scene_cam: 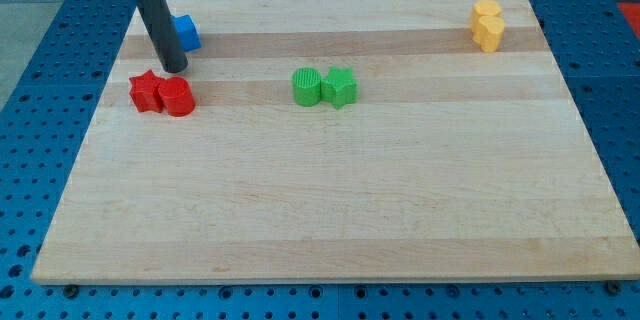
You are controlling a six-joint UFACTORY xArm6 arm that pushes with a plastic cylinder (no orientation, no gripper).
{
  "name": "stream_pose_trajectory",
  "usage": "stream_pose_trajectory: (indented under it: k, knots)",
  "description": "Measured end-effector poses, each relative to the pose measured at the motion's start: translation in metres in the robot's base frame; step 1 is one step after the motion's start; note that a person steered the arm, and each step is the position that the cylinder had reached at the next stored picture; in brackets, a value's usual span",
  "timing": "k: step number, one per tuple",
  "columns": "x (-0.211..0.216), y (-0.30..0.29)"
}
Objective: Slide the blue blocks slightly upwards
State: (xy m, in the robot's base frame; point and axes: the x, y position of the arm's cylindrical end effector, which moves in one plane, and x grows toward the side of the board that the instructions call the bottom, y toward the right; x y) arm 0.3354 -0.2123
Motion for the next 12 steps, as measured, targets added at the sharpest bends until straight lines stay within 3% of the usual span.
stream_pose_trajectory:
  k: [1, 4, 6, 8, 11, 12]
  knots:
    - [-0.035, 0.001]
    - [-0.049, 0.001]
    - [-0.043, 0.001]
    - [-0.040, -0.040]
    - [-0.040, -0.042]
    - [-0.021, -0.008]
